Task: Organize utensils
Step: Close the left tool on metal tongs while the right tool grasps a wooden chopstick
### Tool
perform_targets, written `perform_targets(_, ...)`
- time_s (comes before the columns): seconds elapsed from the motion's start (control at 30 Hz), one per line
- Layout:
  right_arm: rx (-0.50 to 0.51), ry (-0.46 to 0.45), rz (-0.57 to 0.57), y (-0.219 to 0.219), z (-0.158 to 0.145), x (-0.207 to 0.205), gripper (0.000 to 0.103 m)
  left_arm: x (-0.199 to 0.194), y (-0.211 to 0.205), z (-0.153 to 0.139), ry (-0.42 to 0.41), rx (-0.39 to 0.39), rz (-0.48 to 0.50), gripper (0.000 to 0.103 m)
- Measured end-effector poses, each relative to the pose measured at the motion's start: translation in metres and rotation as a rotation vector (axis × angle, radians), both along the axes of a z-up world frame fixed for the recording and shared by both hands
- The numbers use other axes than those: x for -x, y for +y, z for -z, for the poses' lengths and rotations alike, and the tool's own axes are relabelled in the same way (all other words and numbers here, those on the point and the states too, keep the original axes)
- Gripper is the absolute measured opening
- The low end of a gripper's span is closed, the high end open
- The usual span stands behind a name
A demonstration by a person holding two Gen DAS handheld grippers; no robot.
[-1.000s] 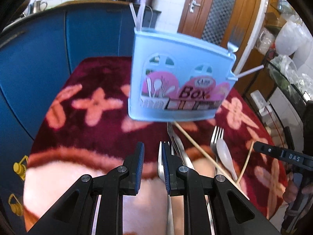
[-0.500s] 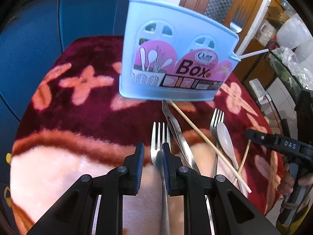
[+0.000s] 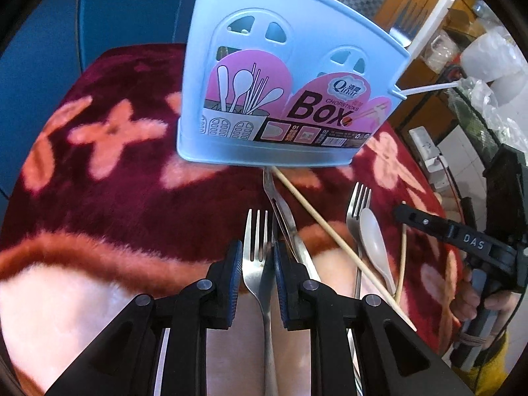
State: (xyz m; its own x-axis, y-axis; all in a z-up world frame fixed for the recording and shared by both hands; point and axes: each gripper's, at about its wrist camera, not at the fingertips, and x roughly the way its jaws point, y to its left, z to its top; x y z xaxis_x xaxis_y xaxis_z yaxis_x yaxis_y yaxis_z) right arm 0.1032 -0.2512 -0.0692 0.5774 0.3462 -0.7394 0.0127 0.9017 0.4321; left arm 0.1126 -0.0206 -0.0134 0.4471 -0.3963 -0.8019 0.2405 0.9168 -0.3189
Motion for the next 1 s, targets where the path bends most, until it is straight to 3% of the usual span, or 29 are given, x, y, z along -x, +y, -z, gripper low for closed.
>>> perform_targets(0.23, 0.003, -0.016, -0.048, 0.01, 0.0, -0.007, 0.027, 0.0, 0.0, 0.001, -0.02, 0.007, 0.017, 0.013)
perform_targets(0.47, 0.054, -0.026, -0.124, 0.026, -0.003, -0.009, 0.027, 0.01, -0.008, -0.002, -0.045, -0.029, 0.021, 0.013)
perform_targets(0.7, 0.045, 0.018, -0.128, 0.024, -0.003, -0.007, 0.026, 0.001, -0.012, 0.0, -0.015, -0.054, 0.023, 0.018)
perform_targets(1.0, -0.024, 0.068, -0.102, 0.013, 0.004, -0.017, 0.023, -0.016, -0.005, 0.006, 0.04, 0.034, 0.018, 0.02)
